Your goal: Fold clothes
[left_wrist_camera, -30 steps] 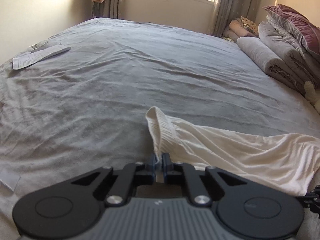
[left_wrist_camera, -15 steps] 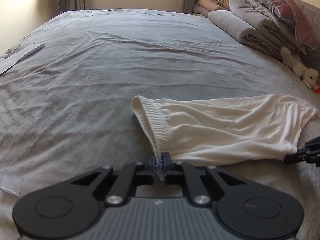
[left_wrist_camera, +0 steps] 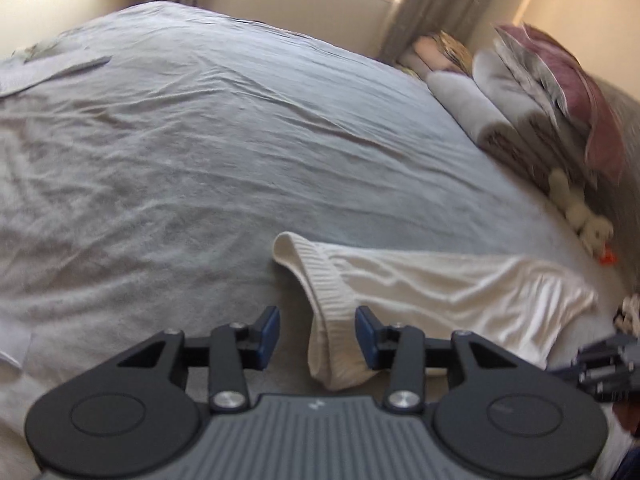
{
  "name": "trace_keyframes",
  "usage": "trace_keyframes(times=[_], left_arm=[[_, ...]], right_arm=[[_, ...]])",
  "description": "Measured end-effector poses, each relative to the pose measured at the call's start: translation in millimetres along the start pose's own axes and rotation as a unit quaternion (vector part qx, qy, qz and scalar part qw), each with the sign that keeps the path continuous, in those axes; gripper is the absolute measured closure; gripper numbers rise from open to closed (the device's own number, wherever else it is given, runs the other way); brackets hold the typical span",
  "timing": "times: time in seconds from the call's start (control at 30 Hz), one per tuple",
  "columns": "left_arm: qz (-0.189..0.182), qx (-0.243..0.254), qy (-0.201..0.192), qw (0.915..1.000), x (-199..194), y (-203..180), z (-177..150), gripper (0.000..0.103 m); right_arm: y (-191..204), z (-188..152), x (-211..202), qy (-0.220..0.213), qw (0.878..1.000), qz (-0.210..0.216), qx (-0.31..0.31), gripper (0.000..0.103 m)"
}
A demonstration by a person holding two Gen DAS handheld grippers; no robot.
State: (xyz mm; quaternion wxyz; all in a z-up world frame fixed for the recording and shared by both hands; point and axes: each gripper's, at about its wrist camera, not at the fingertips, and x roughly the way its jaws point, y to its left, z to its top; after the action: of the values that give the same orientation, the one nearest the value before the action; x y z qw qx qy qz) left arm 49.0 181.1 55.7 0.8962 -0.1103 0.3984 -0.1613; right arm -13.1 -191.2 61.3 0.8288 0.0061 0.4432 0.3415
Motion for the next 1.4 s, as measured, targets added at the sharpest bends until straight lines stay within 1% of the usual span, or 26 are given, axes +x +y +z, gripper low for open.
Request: trace_keyframes(times=[0.07,0.1,0.13,0.17,0.23,0.27,0.3,0.4,0.47,0.5,0.53,0.63,0.77,0.87,0.93,0.97,1.0,1.07,1.1,1.17,1.27,1.3,1.33,1.4], left_arm=[[-0.002,-0.019,-0.006,0.9998,5,-2,0,0.062],[0.005,-0.018,-0.006,0.9998,7,-5,0,0.063],[0.012,-0.016,-0.006,0.9998,9,-8,0,0.066],[0.013,-0.017,-0.003,0.9998,11,-9,-1,0.078],[0.009,-0.019,0.003,0.9998,14,-12,-1,0.092],[0.003,-0.018,0.003,0.9998,13,-13,-2,0.096],[-0.004,-0.016,0.003,0.9999,12,-15,-3,0.097],[-0.018,0.011,0.009,0.9997,7,-24,-7,0.098],[-0.028,0.029,0.012,0.9991,2,-29,-11,0.098],[-0.024,0.042,0.013,0.9987,1,-31,-13,0.098],[-0.02,0.056,0.014,0.9981,-1,-34,-15,0.098],[-0.022,0.071,0.022,0.997,-3,-32,-18,0.097],[-0.02,0.089,0.016,0.9957,-5,-32,-18,0.096],[-0.01,0.105,0.007,0.9944,-6,-34,-18,0.096],[-0.016,0.116,0.007,0.9931,-5,-37,-19,0.096],[-0.018,0.126,0.009,0.9918,-4,-40,-21,0.094],[-0.017,0.138,0.01,0.9902,-3,-42,-23,0.091],[-0.015,0.154,0.012,0.9879,0,-45,-26,0.081],[-0.015,0.157,0.014,0.9874,1,-46,-27,0.08],[-0.016,0.157,0.015,0.9874,2,-45,-27,0.08],[-0.024,0.154,0.014,0.9876,2,-43,-27,0.08],[-0.027,0.153,0.016,0.9877,3,-41,-27,0.08],[-0.029,0.15,0.019,0.988,5,-40,-27,0.084],[-0.026,0.152,0.022,0.9878,6,-39,-28,0.094]], right_arm=[[11,1,-8,-0.009,0.999,-0.007,-0.039,0.08],[15,2,-12,-0.022,0.999,-0.009,-0.048,0.074],[19,4,-16,-0.035,0.998,-0.012,-0.057,0.066],[24,6,-19,-0.048,0.997,-0.013,-0.064,0.064],[33,9,-17,-0.069,0.995,-0.014,-0.071,0.063],[38,10,-13,-0.075,0.994,-0.018,-0.079,0.063],[44,10,-7,-0.08,0.992,-0.025,-0.089,0.063],[58,11,9,-0.086,0.989,-0.039,-0.11,0.063],[64,13,16,-0.094,0.989,-0.038,-0.108,0.063],[66,15,19,-0.098,0.989,-0.039,-0.103,0.063],[68,17,21,-0.102,0.989,-0.04,-0.097,0.063],[68,29,28,-0.123,0.99,-0.041,-0.059,0.063],[65,60,47,-0.139,0.99,-0.016,0.003,0.063],[72,93,68,-0.132,0.991,0.0,0.014,0.063],[83,113,85,-0.118,0.993,-0.006,-0.016,0.063],[89,123,94,-0.109,0.993,-0.012,-0.036,0.063],[95,132,103,-0.099,0.993,-0.017,-0.055,0.063],[105,144,123,-0.058,0.995,-0.016,-0.085,0.063],[111,148,133,-0.036,0.994,-0.017,-0.104,0.063],[123,148,144,-0.012,0.989,-0.023,-0.143,0.063],[130,146,154,0.011,0.985,-0.034,-0.171,0.063],[130,145,158,0.019,0.983,-0.051,-0.174,0.07],[130,145,161,0.025,0.982,-0.067,-0.176,0.073],[128,141,158,0.018,0.982,-0.088,-0.165,0.077]])
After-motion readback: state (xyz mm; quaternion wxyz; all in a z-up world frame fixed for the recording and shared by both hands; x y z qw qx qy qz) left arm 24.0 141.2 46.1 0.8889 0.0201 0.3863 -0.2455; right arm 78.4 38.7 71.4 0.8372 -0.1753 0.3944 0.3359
